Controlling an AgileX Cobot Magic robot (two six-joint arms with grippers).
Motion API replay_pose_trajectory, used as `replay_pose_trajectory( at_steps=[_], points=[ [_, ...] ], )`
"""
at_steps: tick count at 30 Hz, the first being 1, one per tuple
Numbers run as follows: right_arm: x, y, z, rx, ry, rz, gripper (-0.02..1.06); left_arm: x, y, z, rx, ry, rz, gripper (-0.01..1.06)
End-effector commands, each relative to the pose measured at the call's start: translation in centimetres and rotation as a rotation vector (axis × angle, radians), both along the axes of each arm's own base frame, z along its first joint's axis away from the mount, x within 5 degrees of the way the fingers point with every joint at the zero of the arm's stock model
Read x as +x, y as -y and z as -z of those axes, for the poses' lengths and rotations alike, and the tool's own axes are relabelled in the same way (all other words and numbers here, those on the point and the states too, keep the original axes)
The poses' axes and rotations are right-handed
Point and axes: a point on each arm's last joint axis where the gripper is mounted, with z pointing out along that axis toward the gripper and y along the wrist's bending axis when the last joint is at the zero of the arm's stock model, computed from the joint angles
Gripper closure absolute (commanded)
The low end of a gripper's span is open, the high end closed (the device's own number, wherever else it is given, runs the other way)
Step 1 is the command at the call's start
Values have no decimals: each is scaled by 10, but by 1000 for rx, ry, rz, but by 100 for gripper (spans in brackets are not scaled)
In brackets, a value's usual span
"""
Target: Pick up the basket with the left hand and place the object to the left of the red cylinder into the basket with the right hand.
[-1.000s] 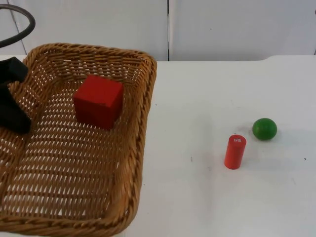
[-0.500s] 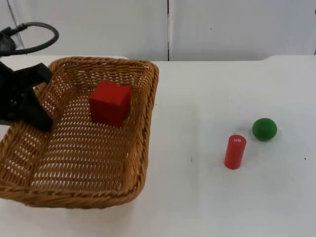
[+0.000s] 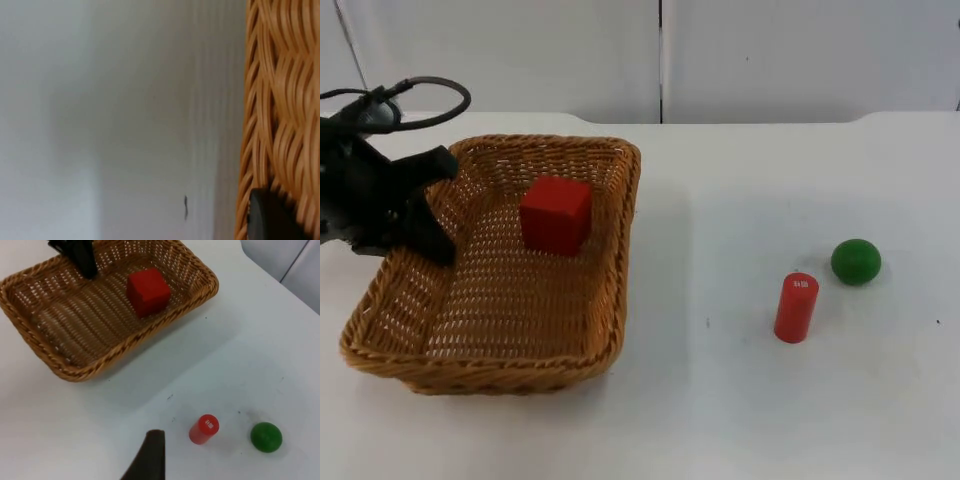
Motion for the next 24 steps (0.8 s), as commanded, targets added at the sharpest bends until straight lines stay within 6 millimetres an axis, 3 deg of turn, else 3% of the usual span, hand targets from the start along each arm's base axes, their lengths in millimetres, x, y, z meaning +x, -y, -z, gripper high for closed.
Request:
replay_pose_trajectory(
  at_steps=[1,17,24],
  points=[
    [0,1,-1,11,13,7,21,6,0,-3,-14,32,-35,105],
    [1,1,-3,18,27,6,21,13,-5,23,49,83,2,105],
    [1,1,-3,18,27,6,21,13,-4,22,40,93,6,105]
  ],
)
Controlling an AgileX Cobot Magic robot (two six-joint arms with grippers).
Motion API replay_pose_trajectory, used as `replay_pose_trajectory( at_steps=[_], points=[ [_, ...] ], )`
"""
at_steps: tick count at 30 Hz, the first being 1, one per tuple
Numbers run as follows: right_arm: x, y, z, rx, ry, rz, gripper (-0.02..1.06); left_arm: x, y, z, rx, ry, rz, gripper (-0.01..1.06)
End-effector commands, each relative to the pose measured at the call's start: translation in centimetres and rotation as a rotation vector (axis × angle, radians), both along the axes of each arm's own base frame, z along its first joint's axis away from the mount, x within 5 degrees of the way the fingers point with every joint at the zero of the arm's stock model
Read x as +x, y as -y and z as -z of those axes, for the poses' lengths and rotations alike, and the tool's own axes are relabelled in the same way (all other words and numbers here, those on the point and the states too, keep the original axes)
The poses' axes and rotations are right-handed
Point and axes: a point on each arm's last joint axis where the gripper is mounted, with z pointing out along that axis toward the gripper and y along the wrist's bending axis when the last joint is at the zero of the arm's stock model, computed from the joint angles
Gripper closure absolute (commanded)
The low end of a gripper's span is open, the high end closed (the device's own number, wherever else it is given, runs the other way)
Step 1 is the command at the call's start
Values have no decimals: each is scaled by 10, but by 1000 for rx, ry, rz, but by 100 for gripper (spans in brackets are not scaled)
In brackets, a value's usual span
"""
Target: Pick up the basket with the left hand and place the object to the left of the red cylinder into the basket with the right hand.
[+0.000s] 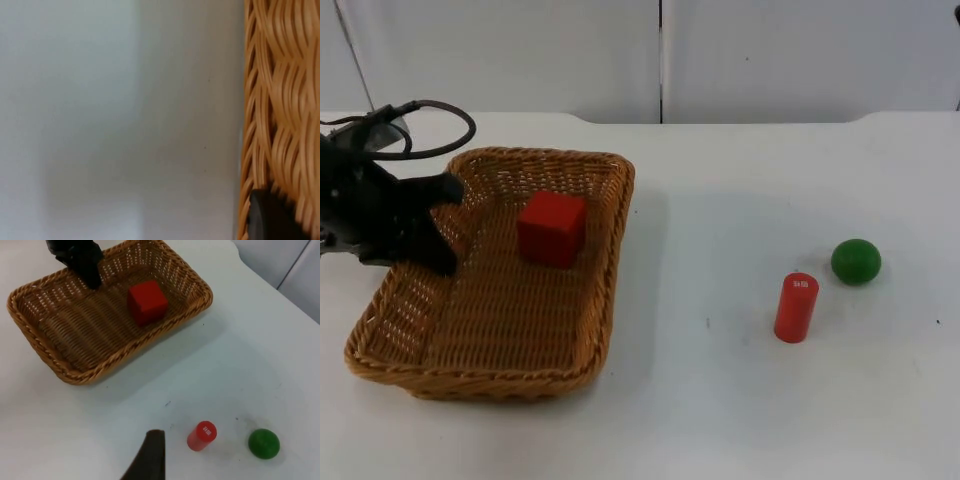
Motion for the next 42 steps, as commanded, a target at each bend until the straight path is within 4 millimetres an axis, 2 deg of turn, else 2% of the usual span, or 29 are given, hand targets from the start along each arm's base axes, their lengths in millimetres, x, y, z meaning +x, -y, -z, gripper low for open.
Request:
replay_pose_trajectory(
  at_steps=[1,9,11,12,13,16,18,19,21,24,25,30,31,36,37,42],
  points=[
    [0,1,-1,9,13,6,21,3,0,-2,-13,19,-11,105],
    [0,1,-1,9,13,6,21,3,0,-2,-14,20,-13,105],
    [0,1,-1,9,13,6,21,3,0,-2,-14,20,-13,96],
    [0,1,-1,9,13,6,21,3,0,-2,-13,20,-15,87],
    [0,1,-1,9,13,6,21,3,0,-2,-13,20,-15,87],
    [0,1,-1,9,13,6,21,3,0,-2,-13,20,-15,51],
    [0,2,-1,7,10,6,21,3,0,-4,-9,22,-8,22],
    [0,2,-1,7,10,6,21,3,0,-4,-9,22,-8,22],
    [0,2,-1,7,10,6,21,3,-1,-11,9,43,10,0],
    [0,2,-1,6,9,7,21,3,-4,-28,58,97,34,0],
    [0,2,-1,6,9,7,21,3,-4,-28,58,97,34,0],
    [0,1,-1,10,5,6,21,-1,-8,-68,123,179,47,0],
    [0,1,-1,10,5,6,21,-1,-8,-68,123,179,47,0],
    [0,1,-1,8,7,6,21,-17,-5,-125,122,270,88,0],
    [0,1,-1,8,7,6,21,-17,-5,-125,122,270,88,0],
    [0,1,-1,9,8,6,21,-41,0,-177,92,330,87,0]
  ],
)
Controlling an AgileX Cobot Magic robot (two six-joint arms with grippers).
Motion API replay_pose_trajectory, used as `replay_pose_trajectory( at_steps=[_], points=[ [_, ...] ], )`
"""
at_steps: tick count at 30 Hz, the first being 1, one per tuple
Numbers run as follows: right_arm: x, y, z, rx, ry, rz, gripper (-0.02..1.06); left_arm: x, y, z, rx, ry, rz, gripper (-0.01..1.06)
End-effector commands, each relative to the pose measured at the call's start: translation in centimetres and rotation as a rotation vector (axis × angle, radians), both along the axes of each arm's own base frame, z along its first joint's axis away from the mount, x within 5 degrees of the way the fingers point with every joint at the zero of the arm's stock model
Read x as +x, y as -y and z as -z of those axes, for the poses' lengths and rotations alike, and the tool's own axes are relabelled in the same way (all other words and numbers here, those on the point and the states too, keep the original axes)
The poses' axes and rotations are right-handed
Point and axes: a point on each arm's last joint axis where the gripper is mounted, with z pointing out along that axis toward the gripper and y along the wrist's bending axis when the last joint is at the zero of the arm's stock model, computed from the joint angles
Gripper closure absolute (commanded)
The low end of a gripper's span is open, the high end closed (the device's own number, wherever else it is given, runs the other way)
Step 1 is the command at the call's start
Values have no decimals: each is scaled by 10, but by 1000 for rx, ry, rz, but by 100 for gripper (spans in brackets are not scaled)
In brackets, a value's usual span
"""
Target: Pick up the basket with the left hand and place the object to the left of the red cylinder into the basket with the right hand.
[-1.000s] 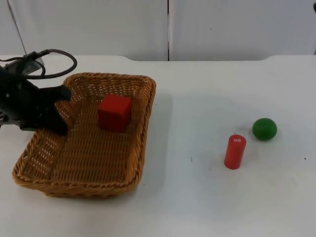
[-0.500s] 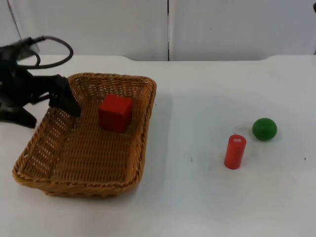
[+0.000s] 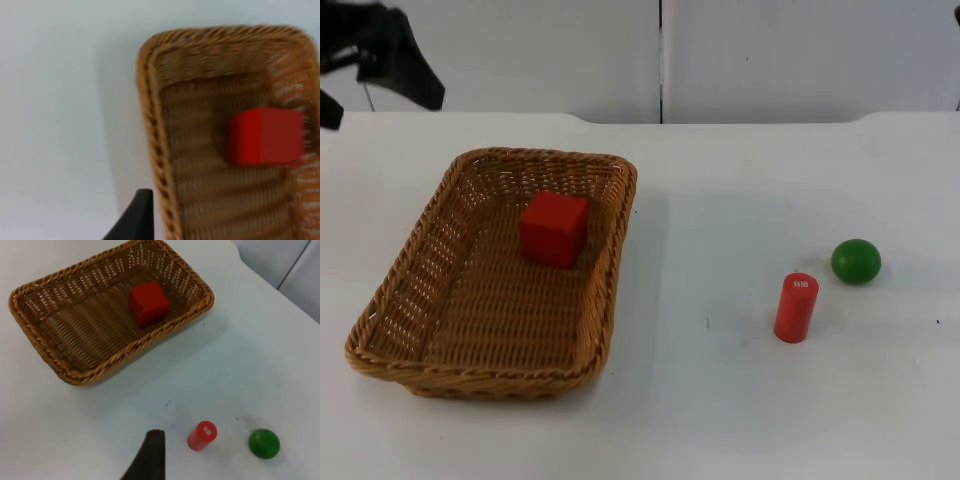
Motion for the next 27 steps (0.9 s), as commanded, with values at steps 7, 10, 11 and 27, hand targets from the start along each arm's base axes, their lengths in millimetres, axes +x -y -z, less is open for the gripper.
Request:
replay_pose_trajectory(
  at_steps=[7,10,11,27],
  points=[
    [0,1,-1,9,8,6,21,-27,4,-40,-25,0,15,0],
    [0,1,-1,9,8,6,21,-35,5,-48,-34,-11,20,0],
    [0,1,-1,9,8,6,21,-38,6,-52,-35,-13,28,0],
    [0,1,-1,60,-34,56,21,-110,10,-76,-11,136,-2,0]
  ],
)
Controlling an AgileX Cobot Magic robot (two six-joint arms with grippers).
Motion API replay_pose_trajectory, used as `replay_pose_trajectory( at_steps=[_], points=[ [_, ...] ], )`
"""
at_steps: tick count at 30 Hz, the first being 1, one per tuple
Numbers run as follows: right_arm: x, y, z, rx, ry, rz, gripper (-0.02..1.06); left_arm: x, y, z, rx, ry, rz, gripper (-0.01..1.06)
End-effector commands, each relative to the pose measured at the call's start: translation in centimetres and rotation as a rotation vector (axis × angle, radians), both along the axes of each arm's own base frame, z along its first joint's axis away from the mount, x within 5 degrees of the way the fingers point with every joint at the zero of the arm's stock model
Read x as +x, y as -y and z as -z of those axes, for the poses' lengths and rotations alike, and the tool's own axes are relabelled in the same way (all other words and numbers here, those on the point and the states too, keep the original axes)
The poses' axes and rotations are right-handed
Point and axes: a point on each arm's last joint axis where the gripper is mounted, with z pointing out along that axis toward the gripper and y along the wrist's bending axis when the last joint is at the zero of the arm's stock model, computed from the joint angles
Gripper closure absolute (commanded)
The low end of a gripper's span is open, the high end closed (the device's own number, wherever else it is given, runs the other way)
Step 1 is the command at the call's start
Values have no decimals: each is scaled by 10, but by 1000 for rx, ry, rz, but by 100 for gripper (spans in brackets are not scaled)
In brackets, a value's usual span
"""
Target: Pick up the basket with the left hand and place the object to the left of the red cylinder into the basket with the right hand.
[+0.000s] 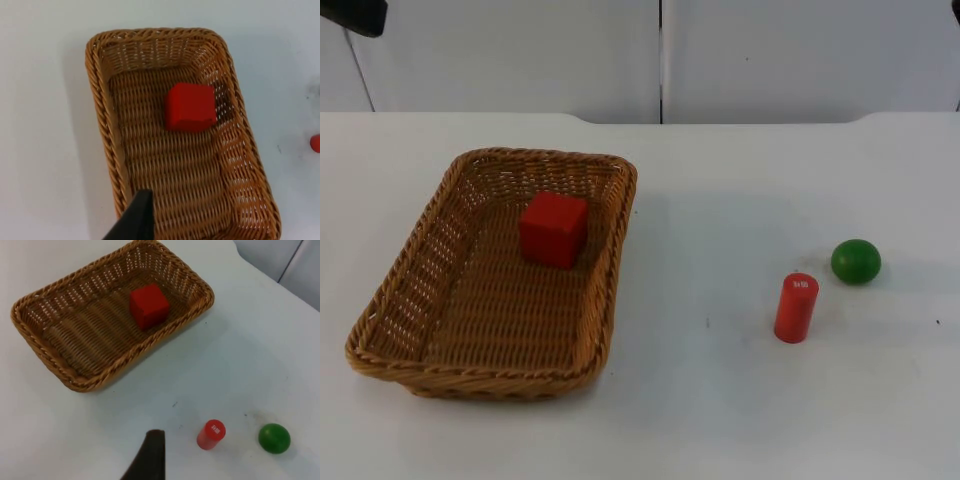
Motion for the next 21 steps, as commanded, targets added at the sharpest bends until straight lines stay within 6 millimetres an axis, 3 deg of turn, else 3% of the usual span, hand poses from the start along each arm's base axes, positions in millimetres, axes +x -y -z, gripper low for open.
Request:
replay_pose_trajectory(
  at_steps=[1,7,13,21],
  points=[
    [0,1,1,17,0,11,21,-13,0,-2,13,33,-6,0],
    [-7,6,16,72,21,19,21,-45,1,1,23,88,-26,0],
    [-23,20,18,122,38,32,21,-75,4,-2,18,149,-31,0],
    [-48,43,23,178,72,41,21,-120,7,-21,11,307,-50,0]
  ],
)
